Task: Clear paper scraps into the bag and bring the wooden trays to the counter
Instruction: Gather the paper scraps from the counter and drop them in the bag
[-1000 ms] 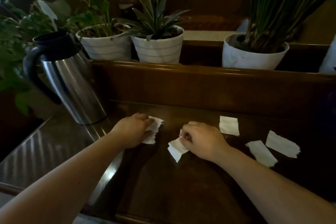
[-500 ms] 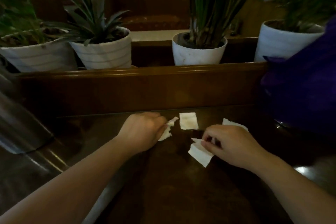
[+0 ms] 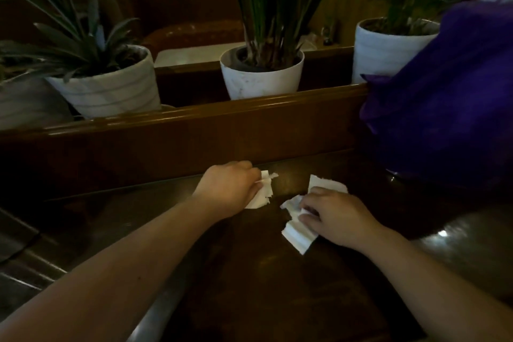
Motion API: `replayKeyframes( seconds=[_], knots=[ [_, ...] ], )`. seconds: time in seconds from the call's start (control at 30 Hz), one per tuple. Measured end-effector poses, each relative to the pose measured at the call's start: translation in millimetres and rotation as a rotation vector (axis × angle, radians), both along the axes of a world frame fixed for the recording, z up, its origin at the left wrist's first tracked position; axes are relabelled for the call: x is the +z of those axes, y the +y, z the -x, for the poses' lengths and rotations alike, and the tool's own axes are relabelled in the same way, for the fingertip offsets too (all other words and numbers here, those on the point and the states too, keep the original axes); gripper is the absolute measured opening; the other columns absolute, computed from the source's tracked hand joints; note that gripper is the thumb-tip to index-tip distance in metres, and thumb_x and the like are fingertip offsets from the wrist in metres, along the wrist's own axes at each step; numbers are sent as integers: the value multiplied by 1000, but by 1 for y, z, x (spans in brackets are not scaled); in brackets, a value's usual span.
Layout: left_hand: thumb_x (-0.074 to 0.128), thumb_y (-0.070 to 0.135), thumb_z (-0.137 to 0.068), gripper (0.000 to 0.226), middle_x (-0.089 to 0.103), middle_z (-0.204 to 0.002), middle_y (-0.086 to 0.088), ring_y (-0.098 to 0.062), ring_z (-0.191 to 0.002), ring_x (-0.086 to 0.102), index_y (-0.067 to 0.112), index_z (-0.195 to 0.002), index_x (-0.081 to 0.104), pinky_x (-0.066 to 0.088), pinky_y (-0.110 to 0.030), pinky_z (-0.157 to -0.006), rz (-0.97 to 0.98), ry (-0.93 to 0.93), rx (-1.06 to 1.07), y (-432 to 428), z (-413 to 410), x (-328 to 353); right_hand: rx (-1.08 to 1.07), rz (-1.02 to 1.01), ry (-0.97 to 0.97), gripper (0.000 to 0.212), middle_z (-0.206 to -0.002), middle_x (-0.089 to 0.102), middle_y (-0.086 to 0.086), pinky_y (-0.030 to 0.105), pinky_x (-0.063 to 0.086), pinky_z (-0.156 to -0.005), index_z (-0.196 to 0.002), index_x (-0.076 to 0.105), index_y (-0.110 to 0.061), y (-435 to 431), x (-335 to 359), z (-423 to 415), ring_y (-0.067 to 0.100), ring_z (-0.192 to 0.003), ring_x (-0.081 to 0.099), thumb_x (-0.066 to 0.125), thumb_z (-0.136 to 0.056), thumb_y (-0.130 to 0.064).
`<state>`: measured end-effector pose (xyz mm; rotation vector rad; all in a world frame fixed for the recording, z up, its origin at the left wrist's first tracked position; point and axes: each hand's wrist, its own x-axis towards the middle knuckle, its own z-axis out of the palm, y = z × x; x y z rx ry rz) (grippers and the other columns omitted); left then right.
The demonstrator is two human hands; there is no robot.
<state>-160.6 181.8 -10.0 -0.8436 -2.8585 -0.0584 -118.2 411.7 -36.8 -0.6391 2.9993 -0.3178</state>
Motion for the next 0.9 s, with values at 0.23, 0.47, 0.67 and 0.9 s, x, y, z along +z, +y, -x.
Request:
replayKeyframes(
  seconds=[0.23,0.47,0.67,0.9],
  knots=[
    [44,43,-94,41,51,-126,-4,-19,-104,54,20,-128,49,52,-39,-84,104,-195,117,6,16,-20,56,46,38,20,-102,58,-13,15,32,-58,-104,59,-33,6,-3,-9,2,-81,53,45,-94,-43],
    [38,37,-97,28,59,-102,3,-11,-81,58,23,-114,56,54,-32,-70,76,-155,87,13,4,-19,-44,114,88,14,-96,53,-16,19,39,-61,-103,60,-34,36,28,3,1,-75,52,50,-94,-38],
    [39,38,-96,30,61,-103,4,-12,-81,59,23,-116,57,54,-32,-67,-30,-29,22,35,-13,-5,-108,73,91,15,-93,53,-12,25,37,-62,-99,61,-28,57,28,38,5,-78,51,51,-94,-36],
    [38,40,-95,31,64,-104,4,-11,-85,60,25,-114,58,54,-31,-70,-91,3,-22,56,-30,2,-33,-34,-43,33,-98,50,-14,25,35,-59,-110,58,-32,60,7,54,4,-80,49,55,-86,-54]
  ],
)
